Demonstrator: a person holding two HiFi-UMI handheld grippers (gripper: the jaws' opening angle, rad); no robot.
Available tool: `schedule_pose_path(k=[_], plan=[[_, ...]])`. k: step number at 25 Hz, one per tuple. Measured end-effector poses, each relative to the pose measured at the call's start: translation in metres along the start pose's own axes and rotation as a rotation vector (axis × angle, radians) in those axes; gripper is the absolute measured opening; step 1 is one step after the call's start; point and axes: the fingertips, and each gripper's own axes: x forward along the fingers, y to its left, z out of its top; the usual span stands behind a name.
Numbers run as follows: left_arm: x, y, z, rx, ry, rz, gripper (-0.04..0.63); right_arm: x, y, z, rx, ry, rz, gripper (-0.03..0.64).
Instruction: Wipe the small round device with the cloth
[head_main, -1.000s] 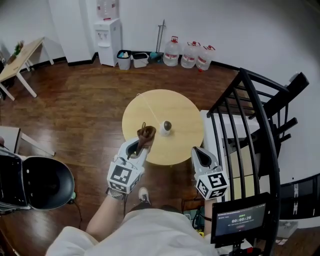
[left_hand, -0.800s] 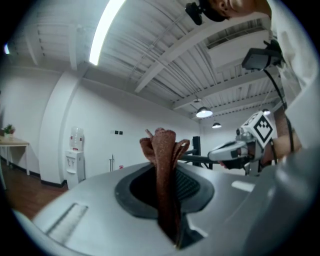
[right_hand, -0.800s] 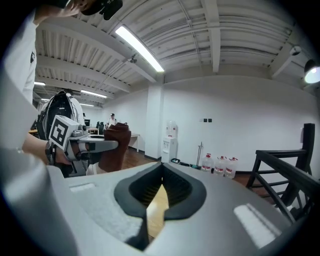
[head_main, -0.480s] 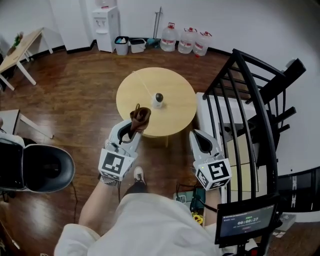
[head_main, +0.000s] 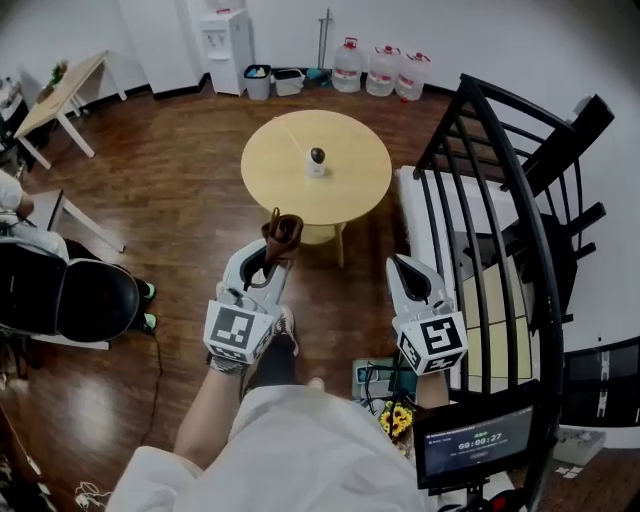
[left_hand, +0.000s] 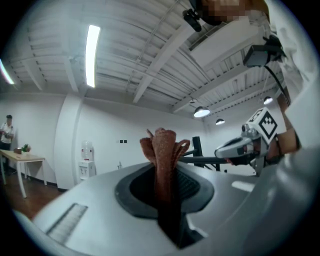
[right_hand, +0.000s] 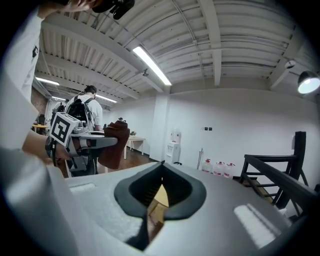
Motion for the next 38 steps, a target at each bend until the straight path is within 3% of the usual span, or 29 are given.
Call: schedule_pose_path(k=[9,18,25,32,38], plan=[[-0.057,-0.024,-0.009,-0.045,-0.014,-0.001,0.066,-0.042,0.041,-0.009,0.019,-0.048,-0.003,0.003],[-0.057,-0.031,0.006,0.010,-0.033,-0.103,0.066,-0.040,0.062,0.007,0.021,-0.076,-0.037,0.003],[-0.020,-0.043,-0.001,0.014,-0.020,-0.093,0.066,-0.026,0.033,-0.005,0.007,-0.071,-0.001,0.003],[-0.067,-0.028,-0.003,0.019,-0.024,-0.120,0.066,-0.027,0.088,0.009,-0.040,-0.062,-0.004,0.002],[-0.056,-0.031,0.004,0.024,-0.011,-0.138,0.066,-0.020,0.080,0.020,-0.051,-0.063,-0.001,0.002]])
